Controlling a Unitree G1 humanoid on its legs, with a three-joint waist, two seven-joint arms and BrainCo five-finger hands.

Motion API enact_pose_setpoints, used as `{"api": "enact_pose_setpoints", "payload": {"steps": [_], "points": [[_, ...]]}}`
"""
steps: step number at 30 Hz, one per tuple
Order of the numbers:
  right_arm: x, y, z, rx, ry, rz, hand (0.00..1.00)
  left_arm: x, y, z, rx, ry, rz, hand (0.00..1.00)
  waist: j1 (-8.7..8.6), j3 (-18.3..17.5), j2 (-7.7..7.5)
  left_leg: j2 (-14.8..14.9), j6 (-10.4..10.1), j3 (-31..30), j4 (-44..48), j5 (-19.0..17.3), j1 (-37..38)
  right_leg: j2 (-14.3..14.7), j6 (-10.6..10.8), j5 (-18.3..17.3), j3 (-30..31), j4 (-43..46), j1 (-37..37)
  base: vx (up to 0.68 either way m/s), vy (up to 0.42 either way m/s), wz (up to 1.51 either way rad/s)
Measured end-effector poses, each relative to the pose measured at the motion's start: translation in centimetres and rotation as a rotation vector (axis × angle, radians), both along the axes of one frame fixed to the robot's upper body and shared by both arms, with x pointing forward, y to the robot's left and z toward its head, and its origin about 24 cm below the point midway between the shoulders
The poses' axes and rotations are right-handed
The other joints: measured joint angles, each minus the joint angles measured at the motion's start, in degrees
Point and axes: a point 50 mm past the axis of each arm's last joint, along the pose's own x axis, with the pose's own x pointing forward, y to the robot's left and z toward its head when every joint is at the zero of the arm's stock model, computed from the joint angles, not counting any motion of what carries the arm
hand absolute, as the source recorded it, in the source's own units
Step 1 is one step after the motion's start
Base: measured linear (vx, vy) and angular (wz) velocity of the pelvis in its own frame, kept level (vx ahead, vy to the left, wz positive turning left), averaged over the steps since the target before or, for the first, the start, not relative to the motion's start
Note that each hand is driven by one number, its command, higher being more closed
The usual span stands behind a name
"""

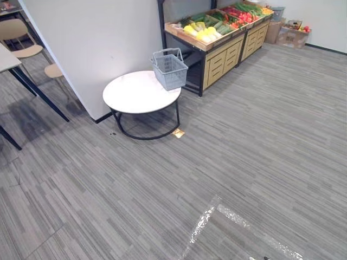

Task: Pick vegetable in the basket

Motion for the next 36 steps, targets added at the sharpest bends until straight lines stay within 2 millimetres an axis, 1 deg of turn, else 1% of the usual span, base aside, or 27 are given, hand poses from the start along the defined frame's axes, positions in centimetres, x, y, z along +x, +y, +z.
{"api": "enact_pose_setpoints", "payload": {"steps": [3, 15, 20, 23, 29, 36], "points": [[0.17, 0.03, 0.02, -0.002, -0.006, -0.002, 0.0, 0.27, 0.02, 0.01, -0.012, -0.011, -0.023, 0.0, 0.02, 0.7, -0.1, 0.0, -0.2, 0.3, 0.0, -0.1, 0.8, -0.1, 0.5, -0.3, 0.0, 0.0, 0.8, -0.03, -0.018, -0.03], [0.18, 0.0, 0.19, -0.023, -0.04, -0.012, 0.0, 0.25, -0.01, 0.05, -0.016, -0.03, -0.02, 0.0, 0.0, 1.0, -0.22, 0.4, -0.2, 0.9, -0.1, -0.1, 0.7, 0.4, 0.5, -0.3, 0.5, -0.5, 0.6, -0.07, -0.037, -0.03], [-0.04, 0.01, 0.07, -0.012, -0.019, -0.041, 0.0, 0.24, -0.01, 0.05, -0.016, -0.03, -0.021, 0.0, 0.0, 0.9, -0.16, 0.6, 0.1, 1.7, -0.9, 0.1, 1.1, 0.7, 0.2, -0.1, 0.9, -0.9, 0.6, -0.01, -0.032, -0.06], [-0.4, 0.0, -0.08, -0.009, 0.01, -0.096, 0.0, 0.14, 0.0, 0.01, -0.016, -0.023, -0.02, 0.0, -0.07, 0.8, -0.1, 0.6, 0.0, 1.9, -1.1, 0.0, 1.8, 0.9, -0.1, 0.2, 0.9, -1.0, 0.9, 0.05, -0.028, -0.03], [-0.46, 0.0, -0.14, -0.012, 0.026, -0.107, 0.0, 0.19, 0.01, 0.0, -0.015, -0.021, -0.017, 0.0, -0.06, 0.8, -0.13, 0.6, -0.6, 2.1, -1.0, -0.3, 2.4, 0.9, 0.1, 0.2, 0.9, -1.6, 1.9, 0.02, -0.03, -0.01], [-0.5, -0.01, -0.19, -0.013, 0.034, -0.132, 0.0, 0.17, 0.0, -0.03, -0.016, -0.017, -0.018, 0.0, -0.07, 1.0, -0.09, 0.8, -0.7, 2.2, -0.8, -0.4, 2.7, 0.9, 0.1, 0.2, 1.1, -1.5, 2.0, -0.06, -0.039, -0.03]]}}
